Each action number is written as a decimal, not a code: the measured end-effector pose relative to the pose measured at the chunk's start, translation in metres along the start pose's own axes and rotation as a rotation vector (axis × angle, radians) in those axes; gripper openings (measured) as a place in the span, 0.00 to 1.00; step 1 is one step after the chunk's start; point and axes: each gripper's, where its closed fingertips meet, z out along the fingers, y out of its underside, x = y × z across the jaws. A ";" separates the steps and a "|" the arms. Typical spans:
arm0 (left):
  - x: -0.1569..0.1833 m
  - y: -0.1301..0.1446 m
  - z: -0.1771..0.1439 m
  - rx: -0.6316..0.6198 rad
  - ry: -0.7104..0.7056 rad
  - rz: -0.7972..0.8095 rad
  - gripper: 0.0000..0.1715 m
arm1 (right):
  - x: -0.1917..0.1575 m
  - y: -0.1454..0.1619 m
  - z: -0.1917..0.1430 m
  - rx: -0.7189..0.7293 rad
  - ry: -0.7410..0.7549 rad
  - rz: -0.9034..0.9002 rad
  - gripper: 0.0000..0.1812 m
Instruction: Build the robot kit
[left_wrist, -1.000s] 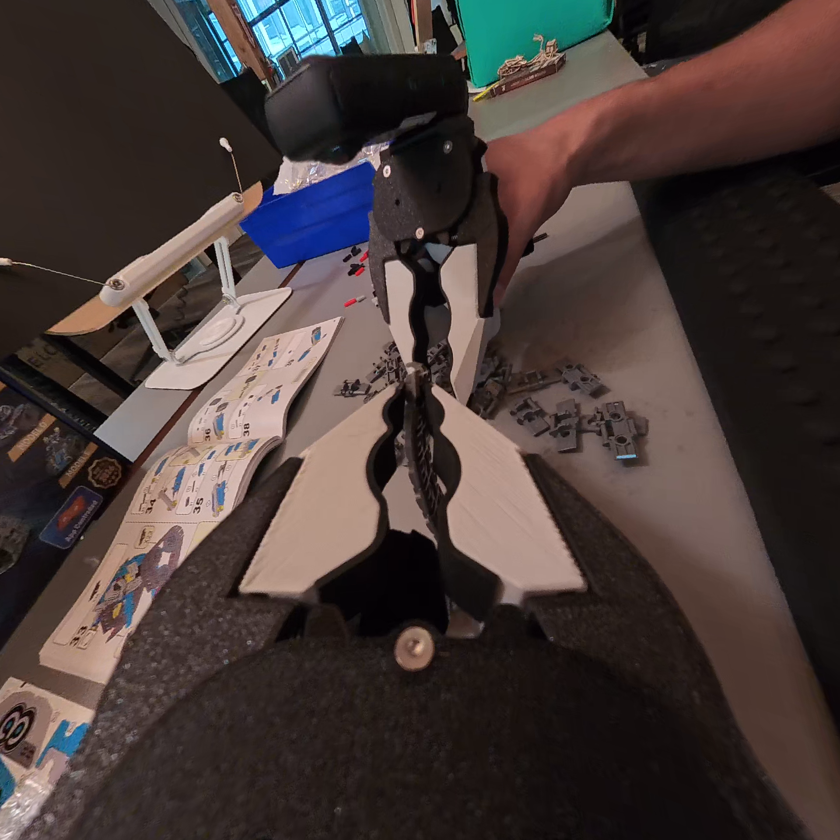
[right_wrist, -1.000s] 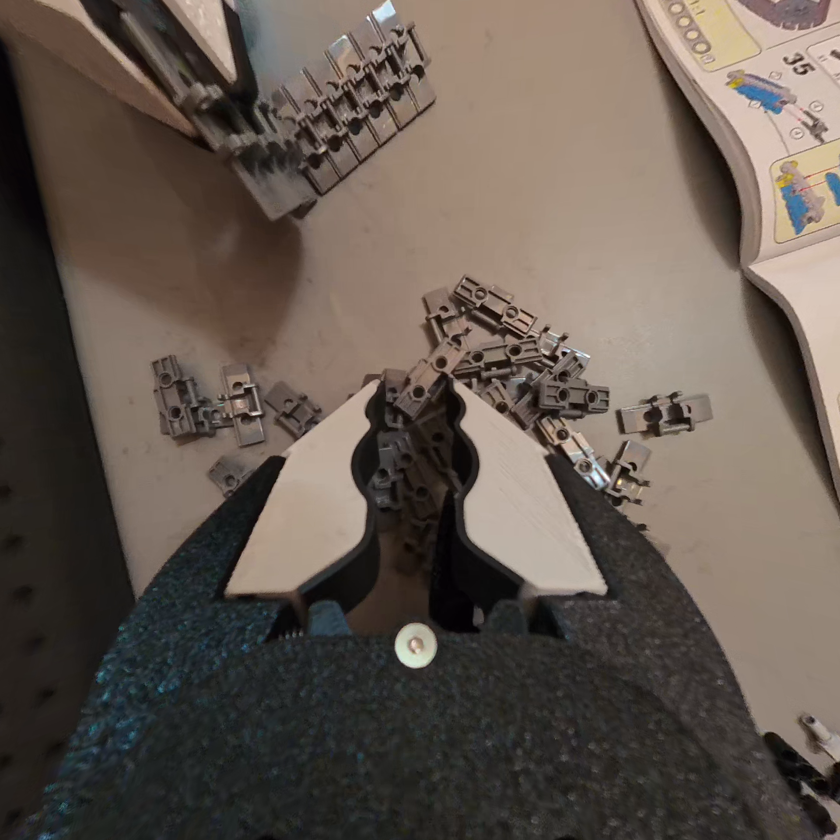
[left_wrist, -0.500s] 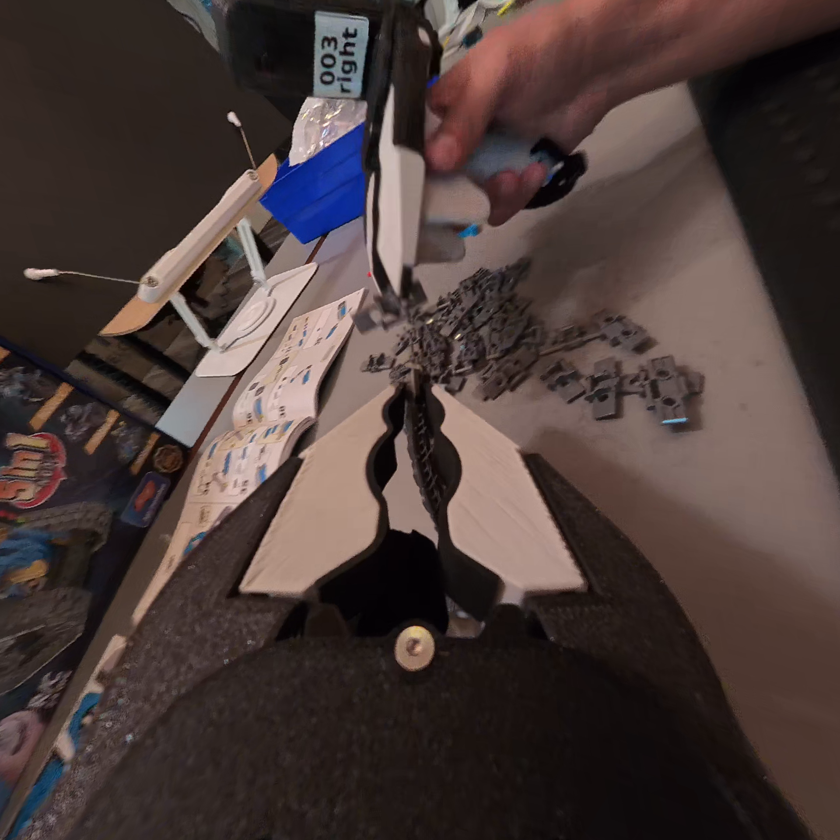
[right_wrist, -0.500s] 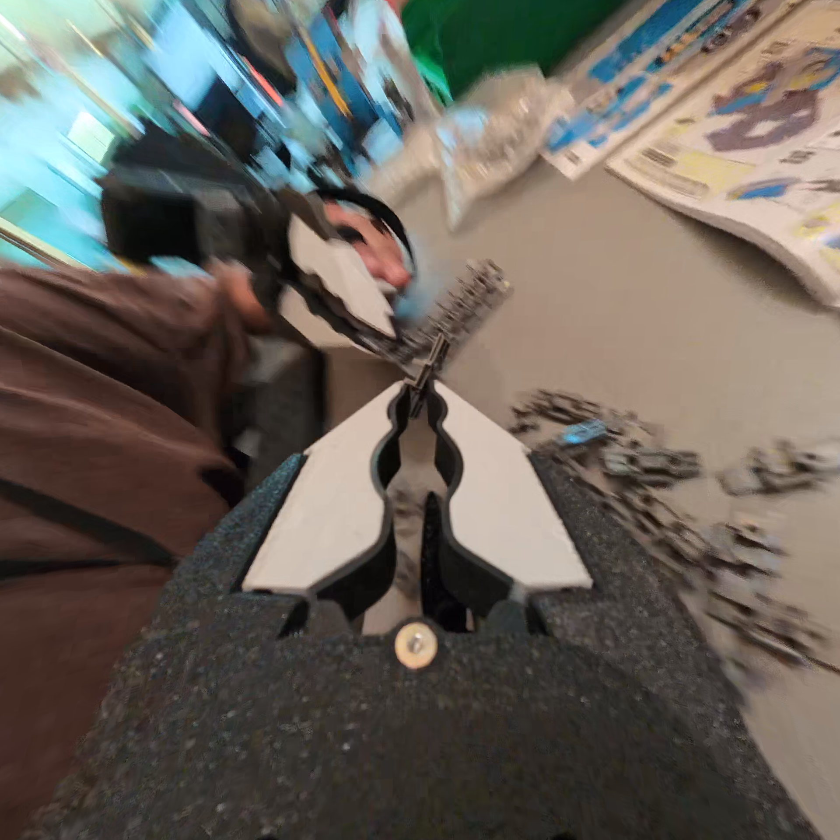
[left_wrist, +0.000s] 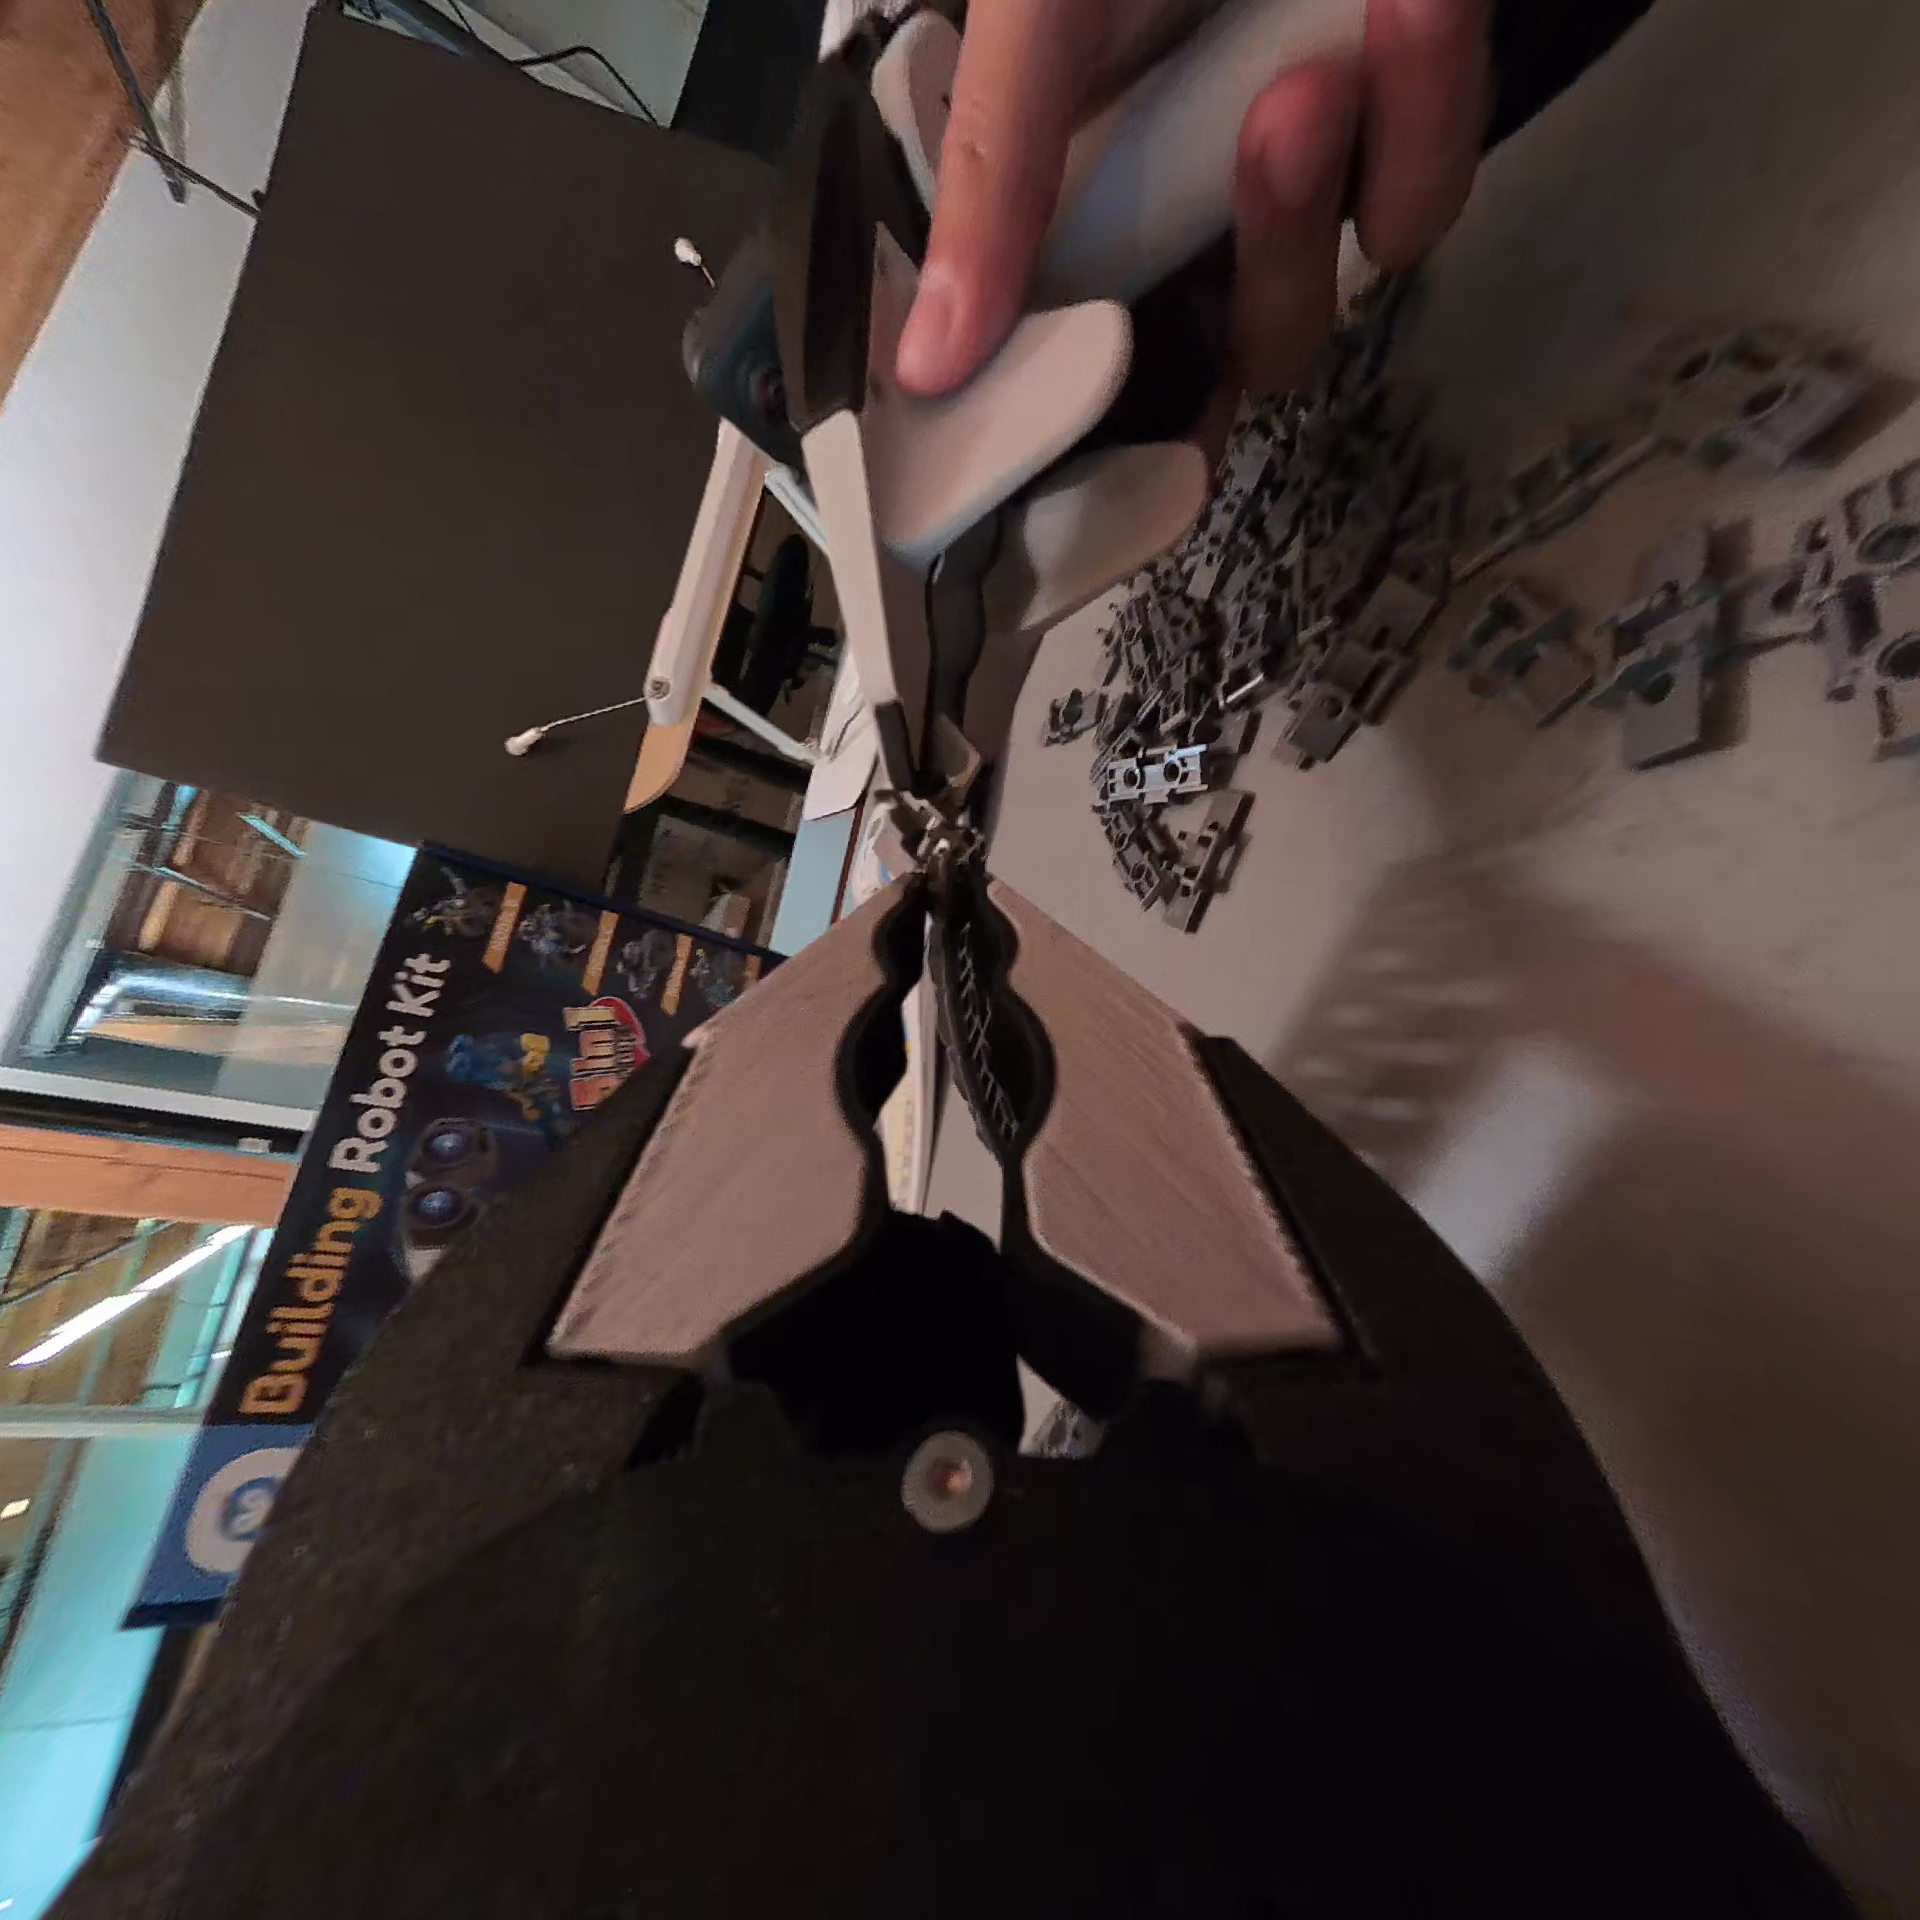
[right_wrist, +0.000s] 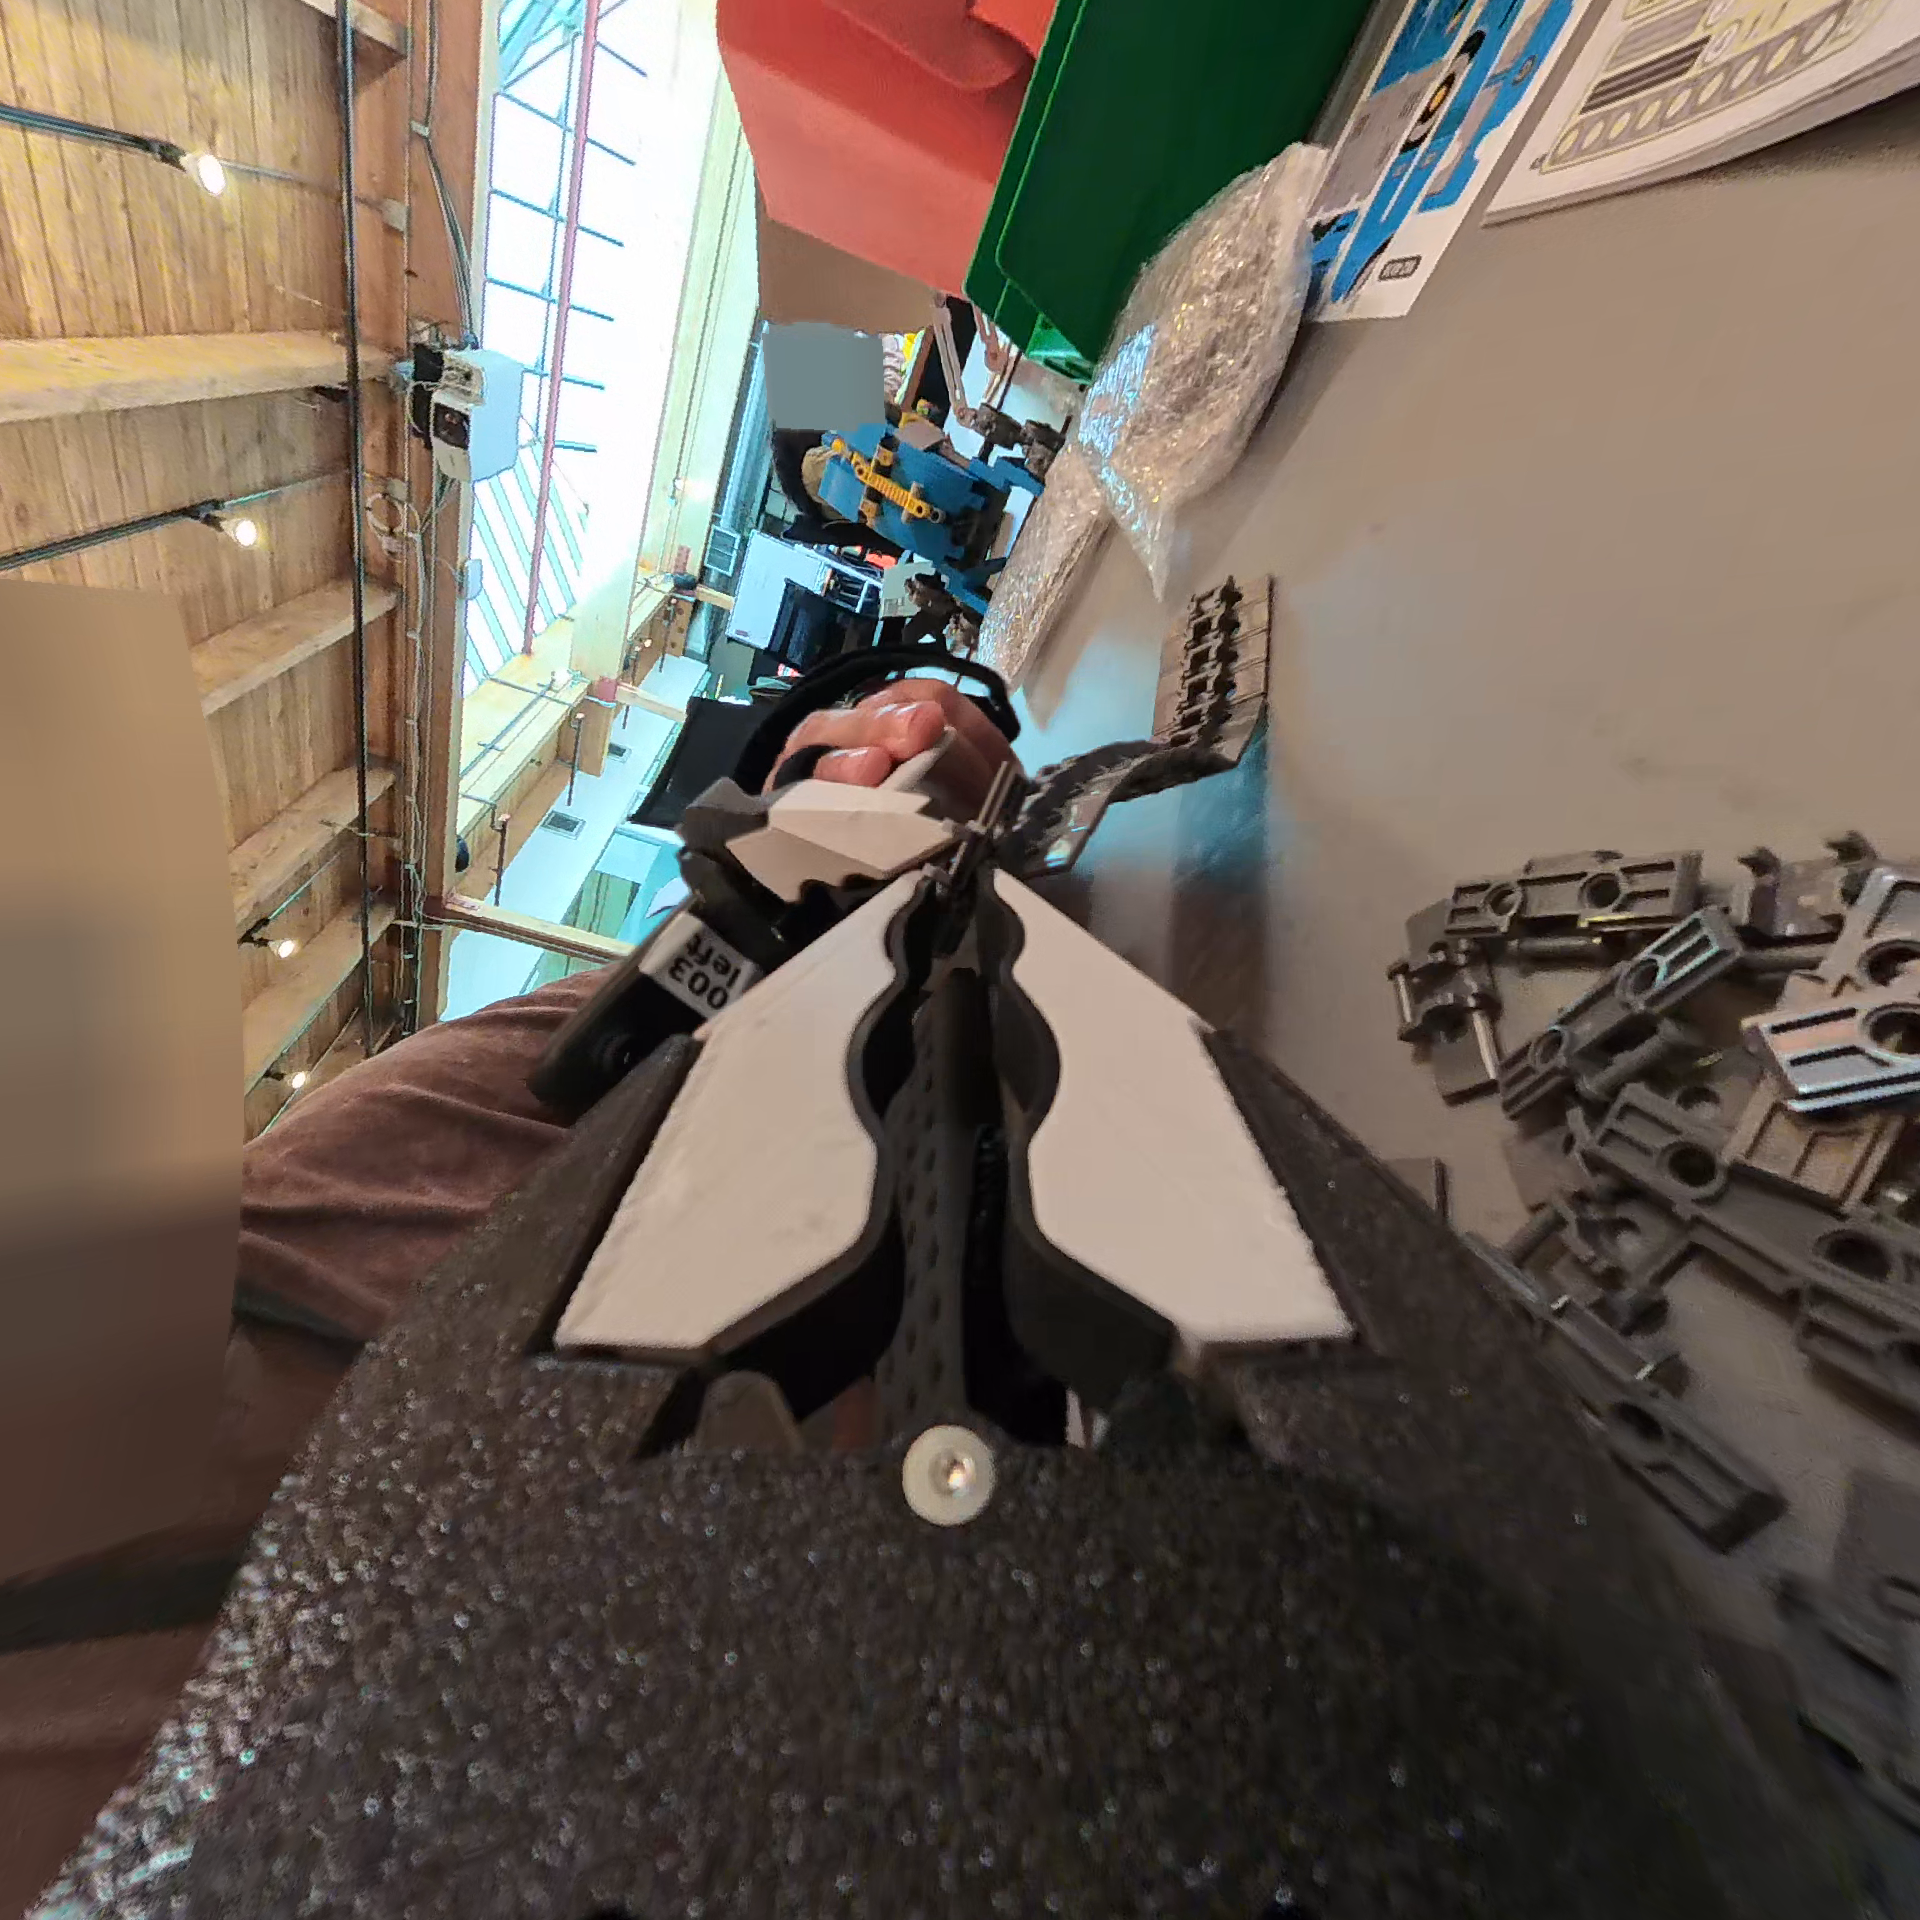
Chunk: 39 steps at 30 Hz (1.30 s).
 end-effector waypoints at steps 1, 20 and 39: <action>0.000 0.002 0.001 -0.015 -0.010 0.031 0.04 | -0.002 -0.001 0.000 0.009 -0.003 -0.008 0.04; 0.002 0.023 0.011 -0.177 -0.123 0.318 0.04 | 0.019 -0.014 0.007 0.239 0.096 0.194 0.04; 0.006 0.026 0.015 -0.218 -0.141 0.414 0.04 | 0.025 -0.004 0.012 0.148 0.251 0.181 0.03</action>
